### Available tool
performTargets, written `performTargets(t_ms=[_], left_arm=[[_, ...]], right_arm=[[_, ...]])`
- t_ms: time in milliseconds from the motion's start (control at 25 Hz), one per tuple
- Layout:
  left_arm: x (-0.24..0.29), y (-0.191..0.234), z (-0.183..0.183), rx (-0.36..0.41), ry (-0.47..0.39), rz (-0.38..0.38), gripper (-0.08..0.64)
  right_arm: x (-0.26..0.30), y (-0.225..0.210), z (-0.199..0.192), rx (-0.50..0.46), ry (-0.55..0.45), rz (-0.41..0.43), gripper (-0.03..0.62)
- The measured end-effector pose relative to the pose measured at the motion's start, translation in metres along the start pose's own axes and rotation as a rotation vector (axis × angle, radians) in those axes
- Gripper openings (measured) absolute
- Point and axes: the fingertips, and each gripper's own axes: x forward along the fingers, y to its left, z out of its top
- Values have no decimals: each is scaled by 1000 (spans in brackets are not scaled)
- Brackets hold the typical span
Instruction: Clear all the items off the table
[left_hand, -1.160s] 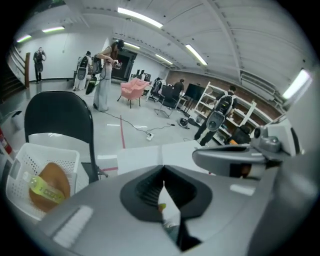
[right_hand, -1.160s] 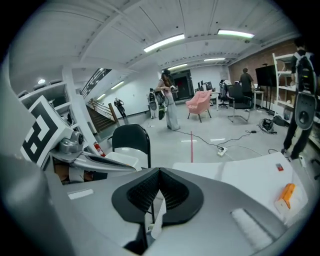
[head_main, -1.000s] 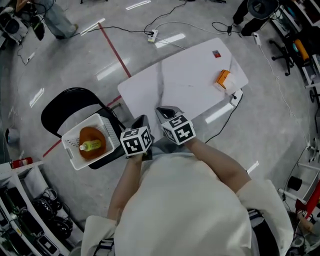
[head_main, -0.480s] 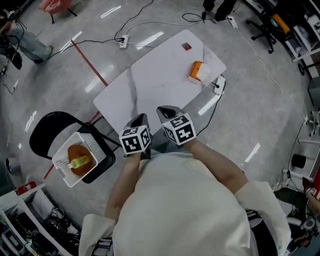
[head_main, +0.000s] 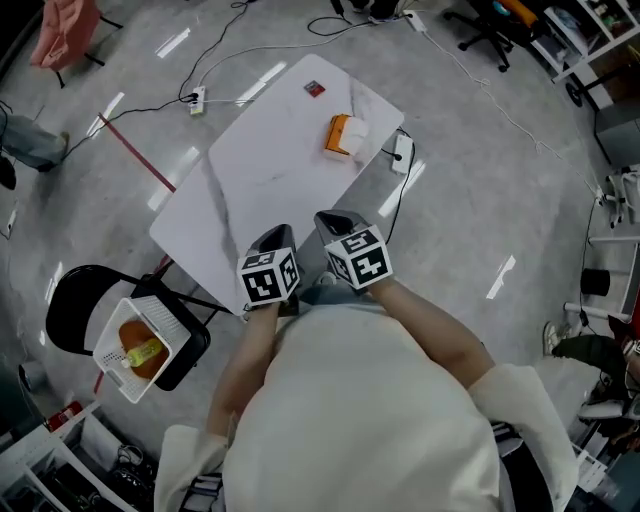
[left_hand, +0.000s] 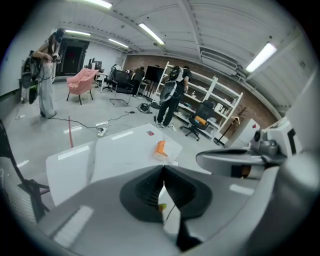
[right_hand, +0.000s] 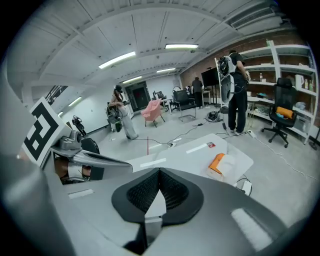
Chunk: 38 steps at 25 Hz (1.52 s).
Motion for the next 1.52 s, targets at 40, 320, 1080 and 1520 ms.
performTargets(t_ms=[40, 320, 1080, 1520], left_arm=[[4, -7, 1, 11, 4, -6, 9], [26, -39, 13, 78, 24, -43, 9], [89, -73, 40, 146, 69, -114, 9], [139, -62, 95, 114, 87, -102, 9]], right_arm=[[-4, -8, -1, 11, -5, -11, -2], [-25, -51, -5, 86, -31, -85, -2], [-29, -132, -5, 165, -23, -221, -2], [6, -185, 36, 173, 17, -251, -2]])
